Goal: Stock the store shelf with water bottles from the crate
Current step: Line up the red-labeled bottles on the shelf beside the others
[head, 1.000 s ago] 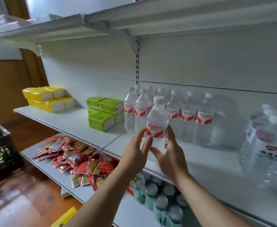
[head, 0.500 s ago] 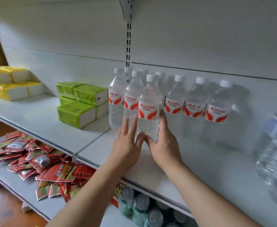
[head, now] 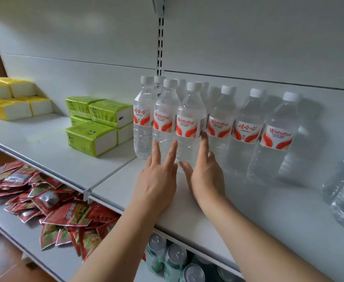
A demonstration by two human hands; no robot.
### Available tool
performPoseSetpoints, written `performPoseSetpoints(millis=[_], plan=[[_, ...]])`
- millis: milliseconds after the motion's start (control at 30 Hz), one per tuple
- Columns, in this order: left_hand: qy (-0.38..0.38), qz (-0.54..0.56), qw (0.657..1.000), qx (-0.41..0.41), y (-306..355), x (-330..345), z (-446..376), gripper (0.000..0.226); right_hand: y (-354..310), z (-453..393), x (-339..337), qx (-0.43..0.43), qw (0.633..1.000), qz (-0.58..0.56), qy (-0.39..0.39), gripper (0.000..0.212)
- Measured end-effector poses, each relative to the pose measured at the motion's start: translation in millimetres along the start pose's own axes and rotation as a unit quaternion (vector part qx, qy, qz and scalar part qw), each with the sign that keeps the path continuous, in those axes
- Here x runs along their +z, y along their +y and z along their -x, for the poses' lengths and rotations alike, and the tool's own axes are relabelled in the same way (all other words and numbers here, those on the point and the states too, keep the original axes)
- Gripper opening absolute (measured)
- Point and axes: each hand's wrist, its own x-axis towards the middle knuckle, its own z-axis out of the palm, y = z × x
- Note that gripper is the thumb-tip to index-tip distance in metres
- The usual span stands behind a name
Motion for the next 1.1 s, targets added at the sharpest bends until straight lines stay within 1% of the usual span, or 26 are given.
performPoseSetpoints(millis=[233, 367, 467, 533, 600, 700, 767, 900, 967, 1033, 1100], plan=[[0.012, 0.010, 1.000, -0.010, 0.8, -2.1, 0.2, 0.061, -2.0, 5.6, -2.6, 0.012, 0.999, 0.037, -0.021, 0.088], [0.058, 0.023, 0.998, -0.003, 5.8, -8.3, 8.7, 0.061, -3.1, 30.9, -15.3, -0.014, 0.997, 0.057, -0.046, 0.086], [0.063, 0.105, 0.992, -0.043, 10.0, -19.3, 29.9, 0.062, -3.0, 57.9, -31.4, -0.079, 0.993, 0.070, -0.043, 0.076], [0.072, 0.177, 0.980, -0.062, 11.9, -28.6, 58.2, 0.057, -4.8, 75.6, -38.6, -0.142, 0.989, 0.039, -0.028, 0.068], [0.108, 0.226, 0.965, -0.080, 12.3, -39.6, 92.8, 0.050, -11.2, 95.5, -42.4, -0.207, 0.978, -0.009, -0.006, 0.059], [0.186, 0.233, 0.948, -0.112, 4.9, -62.1, 142.7, 0.041, -29.0, 134.5, -46.4, -0.270, 0.960, -0.072, -0.005, 0.053], [0.205, 0.223, 0.943, -0.137, -4.3, -79.5, 178.6, 0.036, -42.9, 162.0, -46.3, -0.295, 0.950, -0.103, -0.017, 0.048], [0.181, 0.170, 0.945, -0.215, -20.5, -114.6, 273.1, 0.031, -70.1, 224.7, -42.9, -0.336, 0.923, -0.179, -0.054, 0.043], [0.159, 0.140, 0.940, -0.268, -28.9, -129.6, 329.7, 0.030, -85.0, 262.9, -38.9, -0.351, 0.902, -0.227, -0.104, 0.042], [0.124, 0.116, 0.932, -0.321, -35.0, -143.4, 388.2, 0.030, -98.4, 305.5, -32.9, -0.368, 0.881, -0.254, -0.156, 0.040], [0.065, 0.083, 0.921, -0.375, -40.4, -156.6, 441.3, 0.030, -112.1, 349.7, -23.2, -0.411, 0.850, -0.261, -0.200, 0.039]])
